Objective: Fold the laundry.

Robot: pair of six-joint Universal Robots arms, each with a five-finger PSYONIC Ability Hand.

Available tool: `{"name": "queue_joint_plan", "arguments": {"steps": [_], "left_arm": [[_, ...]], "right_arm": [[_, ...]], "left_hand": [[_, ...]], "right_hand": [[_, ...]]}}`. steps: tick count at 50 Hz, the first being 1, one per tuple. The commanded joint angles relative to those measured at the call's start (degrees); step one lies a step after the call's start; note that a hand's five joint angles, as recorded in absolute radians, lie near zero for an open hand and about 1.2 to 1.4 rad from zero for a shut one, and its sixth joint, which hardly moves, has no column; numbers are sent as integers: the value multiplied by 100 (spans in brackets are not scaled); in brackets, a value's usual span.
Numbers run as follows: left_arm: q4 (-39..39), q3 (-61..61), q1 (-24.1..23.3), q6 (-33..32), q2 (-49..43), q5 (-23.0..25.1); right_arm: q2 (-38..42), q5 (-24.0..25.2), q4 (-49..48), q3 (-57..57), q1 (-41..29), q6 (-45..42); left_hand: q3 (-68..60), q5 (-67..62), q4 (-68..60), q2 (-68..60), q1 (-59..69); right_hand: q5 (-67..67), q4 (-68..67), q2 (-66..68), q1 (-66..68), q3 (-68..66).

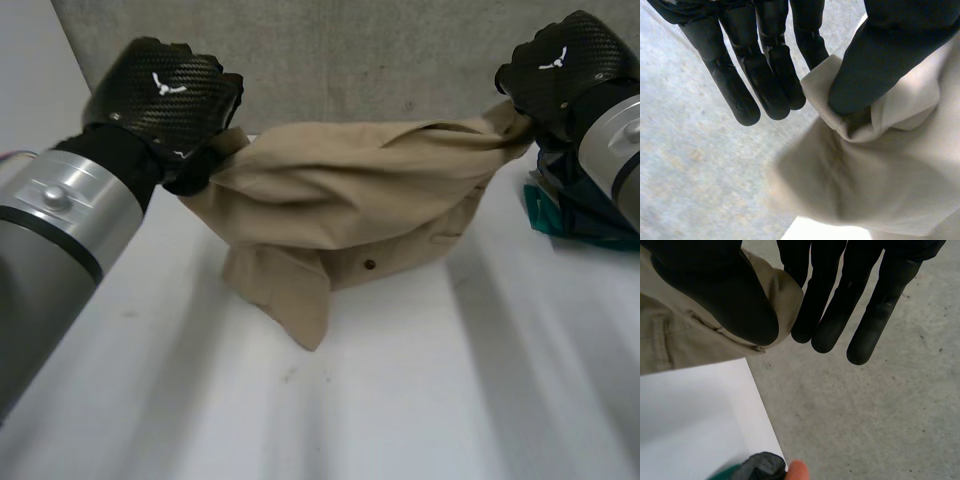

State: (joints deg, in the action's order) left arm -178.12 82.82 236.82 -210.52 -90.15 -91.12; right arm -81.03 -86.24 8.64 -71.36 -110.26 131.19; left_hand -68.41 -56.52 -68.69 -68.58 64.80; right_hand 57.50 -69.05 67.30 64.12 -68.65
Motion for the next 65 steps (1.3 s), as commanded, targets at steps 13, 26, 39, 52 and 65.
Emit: {"name": "queue_joint_plan", "arguments": {"steps": [13, 26, 39, 52, 65], "left_arm": [[-292, -2426, 92, -1571, -3376, -319], [-4474, -3958, 303, -1571, -3668, -538], [-4399, -781, 575, -798, -2411, -591], [-3248, 1570, 233, -701, -2138, -627], [318, 2318, -127, -745, 419, -636]], "right_arm": [[2029, -454, -343, 1510, -373, 89], [2012, -560, -5459, 1599, -382, 820], [1643, -551, -3320, 616, -382, 864], [1801, -499, -1550, -606, -303, 803], [809, -481, 1701, -1556, -48, -857]], "left_hand": [[-1159, -1348, -1131, -1142, 1520], [-1159, -1348, -1131, -1142, 1520], [-1159, -1348, -1131, -1142, 1520], [-1159, -1348, -1131, -1142, 1520], [-1159, -1348, -1131, -1142, 1520]], "right_hand": [[1250, -1095, 1270, 1588, -1135], [1250, -1095, 1270, 1588, -1135], [1250, -1095, 1270, 1588, -1135], [1250, -1095, 1270, 1588, -1135], [1250, -1095, 1270, 1588, -1135]]}}
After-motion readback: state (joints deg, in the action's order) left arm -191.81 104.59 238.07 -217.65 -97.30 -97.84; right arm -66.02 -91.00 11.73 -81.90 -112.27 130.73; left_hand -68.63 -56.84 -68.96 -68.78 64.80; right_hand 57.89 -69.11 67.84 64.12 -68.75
